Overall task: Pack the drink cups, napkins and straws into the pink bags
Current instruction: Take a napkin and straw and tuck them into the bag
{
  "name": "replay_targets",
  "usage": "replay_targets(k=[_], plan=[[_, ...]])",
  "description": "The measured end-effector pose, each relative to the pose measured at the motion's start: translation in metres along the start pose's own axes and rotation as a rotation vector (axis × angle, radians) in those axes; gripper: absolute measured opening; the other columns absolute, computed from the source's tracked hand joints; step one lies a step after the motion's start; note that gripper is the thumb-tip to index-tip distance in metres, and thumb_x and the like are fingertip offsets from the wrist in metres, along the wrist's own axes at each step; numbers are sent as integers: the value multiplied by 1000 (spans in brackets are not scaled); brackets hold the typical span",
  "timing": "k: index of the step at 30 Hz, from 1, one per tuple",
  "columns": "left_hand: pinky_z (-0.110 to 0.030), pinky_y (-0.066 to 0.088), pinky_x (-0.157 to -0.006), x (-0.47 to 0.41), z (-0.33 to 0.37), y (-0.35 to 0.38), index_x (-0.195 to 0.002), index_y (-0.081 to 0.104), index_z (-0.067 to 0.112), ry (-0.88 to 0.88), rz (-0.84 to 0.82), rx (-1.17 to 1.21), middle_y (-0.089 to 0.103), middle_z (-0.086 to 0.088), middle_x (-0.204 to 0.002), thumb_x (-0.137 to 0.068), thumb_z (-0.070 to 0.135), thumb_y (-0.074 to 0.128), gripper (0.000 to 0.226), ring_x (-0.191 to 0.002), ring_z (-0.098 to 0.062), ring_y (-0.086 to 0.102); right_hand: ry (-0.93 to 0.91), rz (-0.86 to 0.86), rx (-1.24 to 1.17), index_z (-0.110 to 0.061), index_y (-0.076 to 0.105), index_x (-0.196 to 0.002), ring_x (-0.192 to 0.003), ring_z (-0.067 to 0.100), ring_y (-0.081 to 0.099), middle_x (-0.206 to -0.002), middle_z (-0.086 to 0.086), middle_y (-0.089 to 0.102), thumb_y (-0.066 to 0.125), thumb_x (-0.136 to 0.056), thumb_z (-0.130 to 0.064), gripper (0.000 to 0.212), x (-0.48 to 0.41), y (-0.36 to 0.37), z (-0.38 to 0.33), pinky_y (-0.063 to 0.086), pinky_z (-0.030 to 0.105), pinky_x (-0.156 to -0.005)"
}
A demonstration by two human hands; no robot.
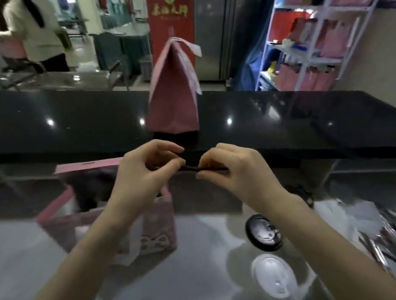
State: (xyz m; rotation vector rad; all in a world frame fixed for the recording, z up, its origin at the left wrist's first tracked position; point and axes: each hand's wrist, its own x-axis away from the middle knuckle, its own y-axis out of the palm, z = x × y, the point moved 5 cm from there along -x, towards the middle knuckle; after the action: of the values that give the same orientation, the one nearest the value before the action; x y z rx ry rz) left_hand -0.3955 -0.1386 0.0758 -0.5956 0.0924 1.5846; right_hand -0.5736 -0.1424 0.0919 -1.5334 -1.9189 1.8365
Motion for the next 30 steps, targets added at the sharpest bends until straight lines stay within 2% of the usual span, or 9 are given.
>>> replay_targets(k=[4, 7, 11, 15, 17, 19, 21, 25, 30], plan=[[-19, 55, -69, 22, -16, -90, -91, 72, 23, -23, 46, -114, 73, 10, -86, -81, 7, 74, 19, -81, -5, 70, -58, -72, -96, -18, 71, -104, -81, 14, 61, -92, -5, 63, 73, -84, -23, 21, -44, 52, -53, 53, 37, -71], [-18, 55, -77, 36, -34, -146, -90, 72, 20, -48, 101, -160, 72, 8, -87, -81, 4, 72, 19, -85, -7, 69, -48, -115, -173, -17, 72, -108, -89, 14, 63, -98, -5, 66, 72, -85, -13, 23, -67, 88, -79, 53, 36, -80], [-16, 54, -75, 49, -59, -192, -92, 70, 25, -63, 140, -211, 70, 11, -88, -83, 5, 70, 22, -85, -7, 68, -42, -174, -157, -18, 71, -110, -95, 12, 64, -104, -5, 69, 68, -88, -11, 23, -85, 129, -104, 53, 33, -86], [-16, 53, -83, 53, -86, -206, -108, 61, 35, -94, 150, -238, 68, 16, -103, -81, 14, 76, 37, -100, 0, 64, 51, -248, -88, -22, 70, -107, -94, 12, 62, -102, -6, 68, 63, -90, -13, 20, -90, 157, -100, 53, 32, -85], [-17, 47, -91, 55, -102, -204, -122, 53, 39, -137, 93, -287, 60, 21, -121, -76, 22, 81, 57, -112, 4, 56, 148, -286, -30, -24, 69, -107, -94, 12, 61, -102, -8, 68, 62, -91, -15, 20, -85, 164, -84, 52, 30, -83], [-20, 42, -95, 61, -117, -196, -131, 46, 41, -180, 11, -319, 53, 23, -129, -74, 29, 82, 68, -119, 6, 49, 233, -339, -2, -27, 68, -106, -93, 11, 61, -102, -9, 67, 63, -90, -18, 19, -78, 169, -69, 49, 25, -79], [-19, 41, -95, 65, -127, -190, -129, 48, 42, -187, -29, -352, 53, 26, -127, -76, 35, 79, 62, -117, 9, 47, 288, -390, -3, -28, 68, -106, -90, 10, 61, -102, -9, 67, 65, -89, -20, 19, -74, 173, -59, 48, 24, -77], [-17, 45, -88, 67, -132, -189, -117, 56, 43, -180, -37, -430, 56, 30, -113, -84, 42, 69, 36, -108, 13, 50, 354, -437, -25, -29, 68, -104, -87, 10, 63, -101, -7, 69, 65, -89, -20, 18, -78, 175, -50, 54, 29, -79], [-9, 39, -79, 74, -132, -200, -120, 57, 42, -209, -20, -496, 59, 29, -112, -82, 49, 68, 40, -104, 8, 54, 307, -537, 76, -29, 69, -102, -88, 15, 65, -100, -5, 71, 64, -89, -18, 18, -88, 172, -46, 56, 35, -82]])
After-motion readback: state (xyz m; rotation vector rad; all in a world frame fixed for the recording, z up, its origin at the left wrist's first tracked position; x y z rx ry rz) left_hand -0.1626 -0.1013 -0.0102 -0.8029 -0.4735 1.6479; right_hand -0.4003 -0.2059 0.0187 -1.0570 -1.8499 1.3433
